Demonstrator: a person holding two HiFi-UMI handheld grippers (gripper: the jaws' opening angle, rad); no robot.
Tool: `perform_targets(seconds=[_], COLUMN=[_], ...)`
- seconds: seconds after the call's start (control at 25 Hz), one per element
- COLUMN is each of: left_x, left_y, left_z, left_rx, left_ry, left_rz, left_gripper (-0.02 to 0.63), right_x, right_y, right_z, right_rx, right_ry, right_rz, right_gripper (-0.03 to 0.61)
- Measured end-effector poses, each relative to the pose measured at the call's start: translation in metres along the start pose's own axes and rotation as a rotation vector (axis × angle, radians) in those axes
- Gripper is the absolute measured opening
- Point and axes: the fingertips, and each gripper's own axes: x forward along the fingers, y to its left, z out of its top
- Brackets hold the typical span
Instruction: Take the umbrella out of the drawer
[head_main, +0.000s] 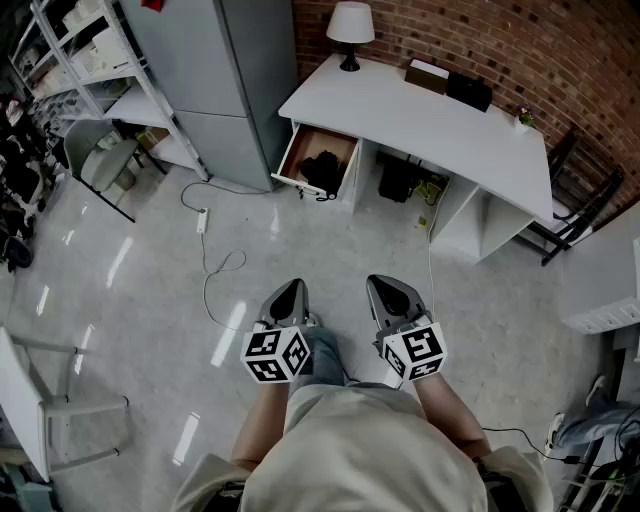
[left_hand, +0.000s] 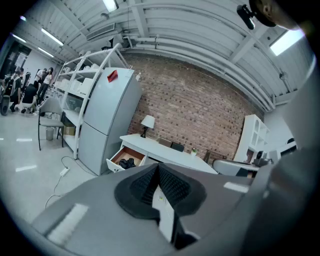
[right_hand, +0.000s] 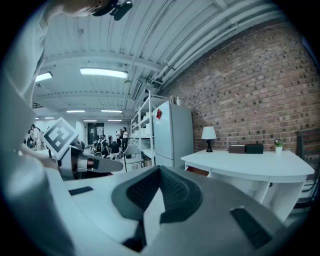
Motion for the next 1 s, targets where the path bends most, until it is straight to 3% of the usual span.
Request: perform_targets(seconds=[0.16,0.36,0.68,0.88,1.0], left_x=[-0.046,-0.082,-0.096,-0.096,-0.096], left_y=[-0.037,-0.056,-0.065,-0.075,-0.081], left_z=[-0.033,-0.045,-0.054,-0.053,-0.051], left_rx=[0.051,0.062,0.072,0.08,0.053], left_ry=[0.02,0.009,0.006,-0.002,-0.013], left_rz=[-0.028,-0.028,-0.011,-0.045,-0.061], left_gripper=[0.012,0.014,0.014,0.014,0.071], right_x=[-0.057,-0.095,-0.114,-0.118,-0.12], right_y=[0.018,0.03,0.034,0.036,0.036], right_z=[-0.016,-0.017,-0.02,-0.027,-0.025], right_rx=[0.002,0.008,-0.009,0.026,0.034], right_ry=[0.003,-0.012,-0.013,-0.014,-0.018], right_rz=[-0.003,0.002,0.012,0.038,0.055], right_gripper=[0.0,0.0,0.0,0.0,0.0])
